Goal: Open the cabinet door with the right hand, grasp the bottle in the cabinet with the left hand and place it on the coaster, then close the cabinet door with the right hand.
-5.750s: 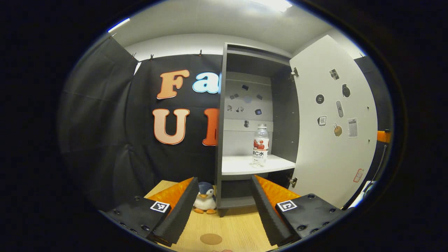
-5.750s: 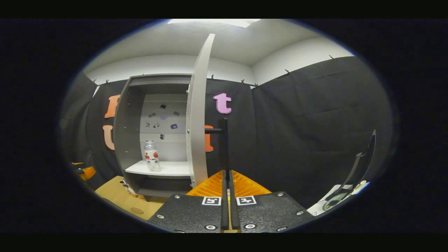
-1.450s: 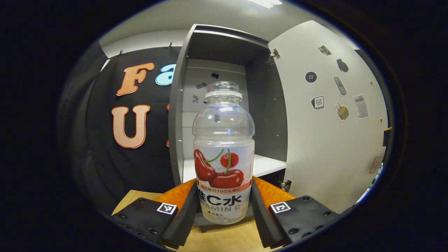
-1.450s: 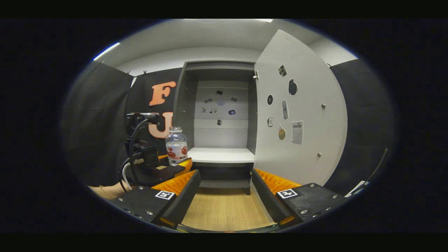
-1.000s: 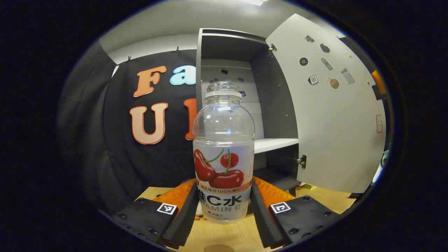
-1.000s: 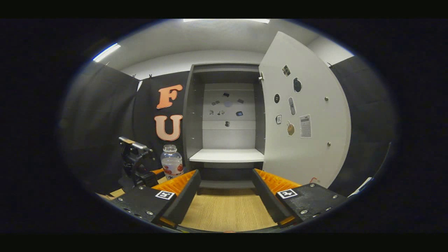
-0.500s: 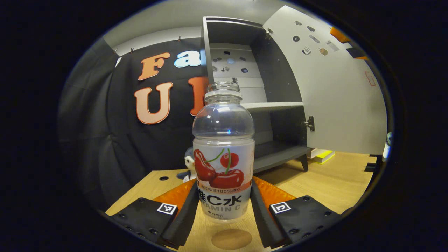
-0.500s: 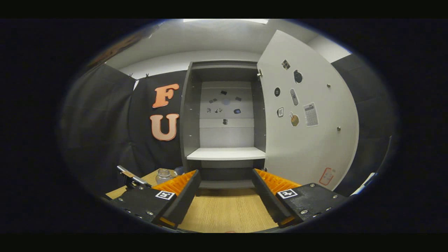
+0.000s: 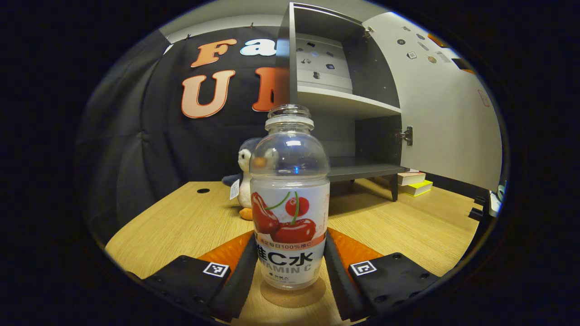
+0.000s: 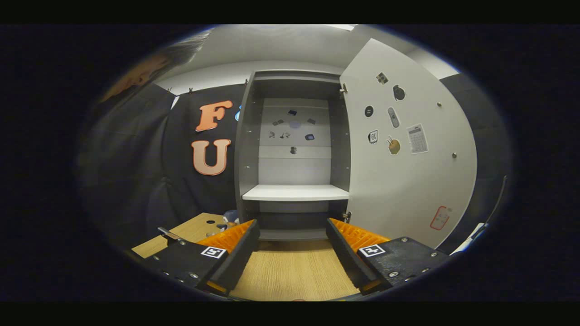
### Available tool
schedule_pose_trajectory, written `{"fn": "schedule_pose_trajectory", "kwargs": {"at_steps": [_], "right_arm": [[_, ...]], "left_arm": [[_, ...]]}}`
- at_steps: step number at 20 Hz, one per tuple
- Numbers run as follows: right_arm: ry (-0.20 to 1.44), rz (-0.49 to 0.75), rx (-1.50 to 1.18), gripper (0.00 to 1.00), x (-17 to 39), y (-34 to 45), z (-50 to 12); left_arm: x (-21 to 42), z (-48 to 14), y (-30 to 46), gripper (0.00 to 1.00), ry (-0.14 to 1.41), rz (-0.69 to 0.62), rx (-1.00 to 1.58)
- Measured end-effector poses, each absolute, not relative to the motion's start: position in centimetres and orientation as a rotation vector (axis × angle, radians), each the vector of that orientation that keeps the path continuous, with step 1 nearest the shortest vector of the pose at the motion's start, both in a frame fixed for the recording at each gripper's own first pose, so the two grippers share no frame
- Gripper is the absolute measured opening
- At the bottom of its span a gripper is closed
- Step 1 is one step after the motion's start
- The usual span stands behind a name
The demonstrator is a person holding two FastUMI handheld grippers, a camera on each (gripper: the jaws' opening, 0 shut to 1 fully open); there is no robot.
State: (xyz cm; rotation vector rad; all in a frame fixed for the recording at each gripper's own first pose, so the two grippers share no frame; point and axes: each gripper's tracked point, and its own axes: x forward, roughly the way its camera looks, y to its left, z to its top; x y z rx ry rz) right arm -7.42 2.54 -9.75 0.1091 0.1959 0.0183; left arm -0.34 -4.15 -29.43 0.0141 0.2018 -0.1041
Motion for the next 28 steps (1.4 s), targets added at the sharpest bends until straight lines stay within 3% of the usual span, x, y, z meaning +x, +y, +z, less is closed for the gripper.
{"fn": "schedule_pose_trajectory", "kwargs": {"at_steps": [3,4,5,13,15,18,19,22,28], "right_arm": [[0.218,0.007,0.121,0.91,-7.4,2.5,-10.5],[0.223,0.006,0.119,0.87,-7.4,2.5,-10.6],[0.224,0.006,0.118,0.91,-7.4,2.6,-10.6],[0.236,0.018,0.120,0.91,-7.3,3.2,-10.6],[0.235,0.012,0.127,0.87,-7.3,2.9,-10.4],[0.243,0.006,0.141,0.91,-7.1,2.7,-10.7],[0.247,0.007,0.150,0.87,-7.2,2.8,-10.7],[0.242,-0.001,0.158,0.91,-7.3,2.6,-10.5],[0.232,-0.007,0.178,0.91,-7.7,2.4,-9.2]], "left_arm": [[0.0,-30.7,-4.0,0.83,0.225,-0.098,-0.007],[0.1,-31.0,-4.1,0.82,0.230,-0.102,-0.003],[0.3,-31.3,-4.2,0.83,0.235,-0.105,0.003],[-0.1,-32.4,-4.3,0.82,0.307,-0.116,0.051],[-0.4,-32.9,-4.3,0.82,0.329,-0.113,0.052],[-1.0,-32.9,-4.2,0.82,0.345,-0.109,0.046],[-0.9,-32.8,-4.2,0.82,0.345,-0.106,0.040],[-0.9,-32.9,-4.2,0.82,0.360,-0.104,0.032],[-0.9,-32.9,-4.3,0.88,0.399,-0.110,0.028]]}}
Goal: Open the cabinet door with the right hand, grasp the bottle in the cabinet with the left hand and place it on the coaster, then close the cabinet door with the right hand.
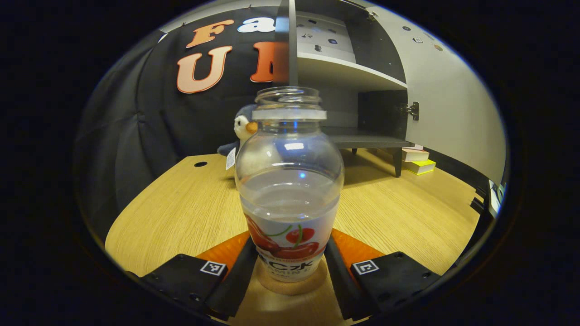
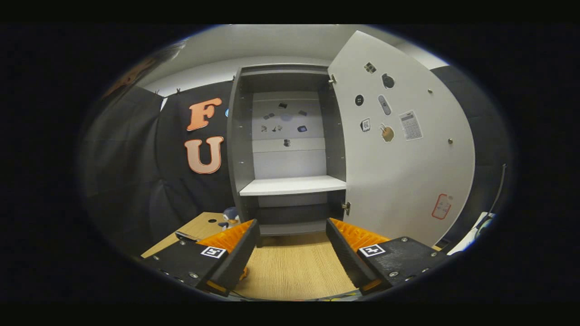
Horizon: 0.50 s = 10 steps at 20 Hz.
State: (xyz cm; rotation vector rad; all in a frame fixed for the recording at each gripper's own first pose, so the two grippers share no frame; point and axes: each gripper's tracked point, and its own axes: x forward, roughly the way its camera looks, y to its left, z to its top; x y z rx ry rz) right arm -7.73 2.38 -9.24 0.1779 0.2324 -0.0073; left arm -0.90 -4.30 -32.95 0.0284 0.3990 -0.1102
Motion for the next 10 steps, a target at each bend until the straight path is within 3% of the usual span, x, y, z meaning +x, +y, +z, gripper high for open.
{"fn": "schedule_pose_trajectory", "kwargs": {"at_steps": [1,4,10], "right_arm": [[0.226,-0.007,0.178,0.91,-7.9,2.4,-8.9],[0.221,-0.012,0.176,0.91,-8.4,2.5,-8.1],[0.198,-0.037,0.173,0.91,-10.0,3.5,-6.4]], "left_arm": [[-0.7,-32.7,-4.3,0.87,0.399,-0.110,0.027],[-0.2,-31.8,-4.4,0.95,0.391,-0.128,0.054],[0.5,-27.5,-4.8,0.95,0.337,-0.180,0.077]]}}
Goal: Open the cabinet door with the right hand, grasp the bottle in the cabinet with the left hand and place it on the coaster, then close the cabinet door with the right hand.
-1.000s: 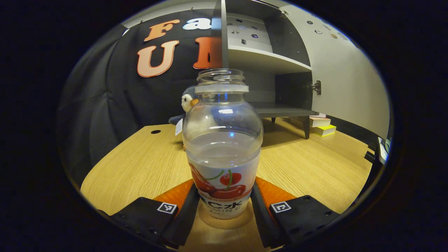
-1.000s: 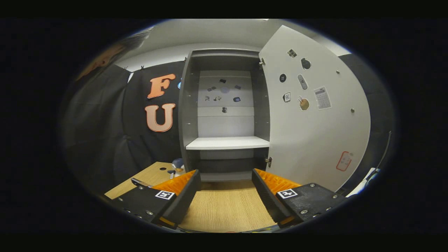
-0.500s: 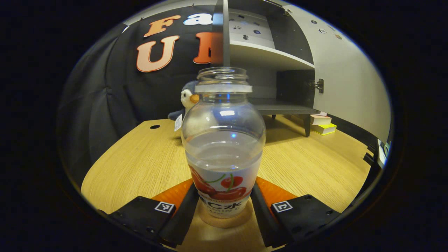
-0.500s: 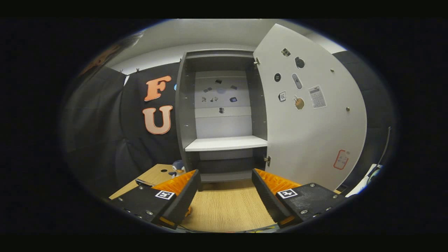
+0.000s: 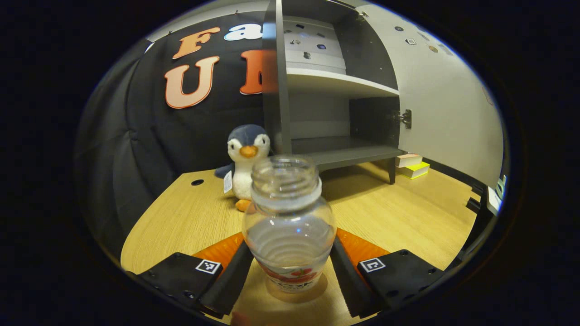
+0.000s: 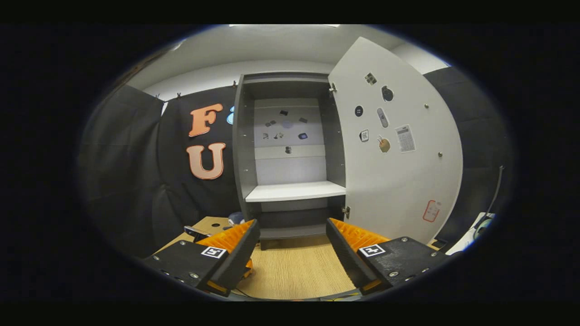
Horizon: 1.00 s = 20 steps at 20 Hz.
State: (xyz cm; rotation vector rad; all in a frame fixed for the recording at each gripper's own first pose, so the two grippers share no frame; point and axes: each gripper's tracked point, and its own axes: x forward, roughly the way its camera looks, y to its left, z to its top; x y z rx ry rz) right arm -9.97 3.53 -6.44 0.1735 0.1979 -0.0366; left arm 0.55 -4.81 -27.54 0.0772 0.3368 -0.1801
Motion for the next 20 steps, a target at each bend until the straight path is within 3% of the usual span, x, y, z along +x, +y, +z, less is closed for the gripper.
{"fn": "schedule_pose_trajectory", "kwargs": {"at_steps": [3,6,7,8,18,19,20], "right_arm": [[0.175,-0.072,0.175,0.95,-10.8,3.2,-5.4],[0.138,-0.103,0.179,0.91,-11.7,2.3,-3.8],[0.129,-0.105,0.184,0.95,-12.0,2.0,-3.4],[0.120,-0.106,0.187,0.91,-12.2,1.6,-3.2],[0.098,-0.120,0.147,0.91,-13.1,-7.0,-2.2],[0.098,-0.111,0.149,0.87,-13.4,-7.7,-2.4],[0.100,-0.110,0.149,0.91,-13.5,-8.8,-2.5]], "left_arm": [[0.9,-25.5,-4.5,0.95,0.320,-0.200,0.047],[1.0,-23.6,-4.4,0.95,0.299,-0.218,0.018],[1.1,-22.9,-4.4,0.95,0.291,-0.219,0.011],[1.1,-22.1,-4.2,0.95,0.279,-0.215,0.005],[1.0,-13.2,-6.1,0.95,0.156,-0.146,-0.023],[0.8,-12.4,-6.5,0.96,0.143,-0.139,-0.027],[0.6,-11.5,-6.8,0.96,0.129,-0.134,-0.033]]}}
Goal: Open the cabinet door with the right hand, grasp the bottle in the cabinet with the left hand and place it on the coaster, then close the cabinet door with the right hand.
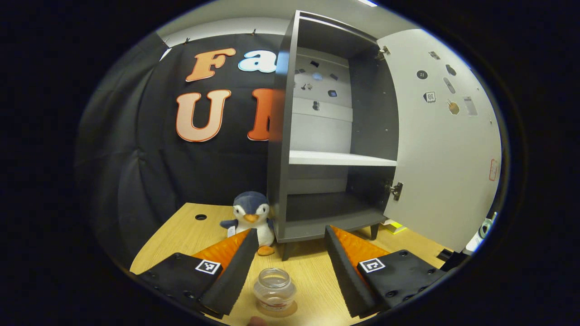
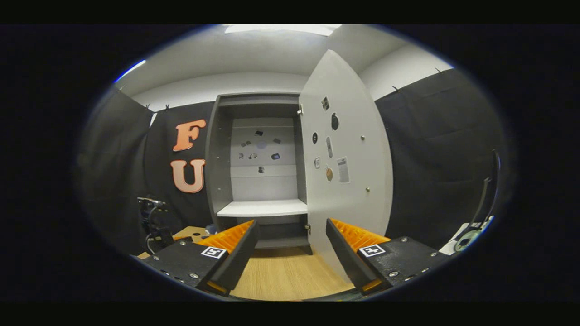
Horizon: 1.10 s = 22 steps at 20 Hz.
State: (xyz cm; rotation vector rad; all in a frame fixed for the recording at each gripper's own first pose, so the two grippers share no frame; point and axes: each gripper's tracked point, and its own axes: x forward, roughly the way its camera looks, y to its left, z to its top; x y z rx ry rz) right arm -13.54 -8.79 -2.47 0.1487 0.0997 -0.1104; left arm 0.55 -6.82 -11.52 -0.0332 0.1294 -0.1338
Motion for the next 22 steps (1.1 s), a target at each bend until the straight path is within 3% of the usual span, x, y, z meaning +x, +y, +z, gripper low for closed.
{"fn": "schedule_pose_trajectory", "kwargs": {"at_steps": [15,22], "right_arm": [[0.064,-0.273,0.112,0.91,-15.5,-27.0,-0.8],[0.116,-0.150,0.199,0.90,-12.2,-25.9,-2.7]], "left_arm": [[-3.3,-1.4,-10.3,0.95,0.037,-0.045,-0.072],[-4.1,0.4,-11.4,0.95,0.018,-0.053,-0.014]]}}
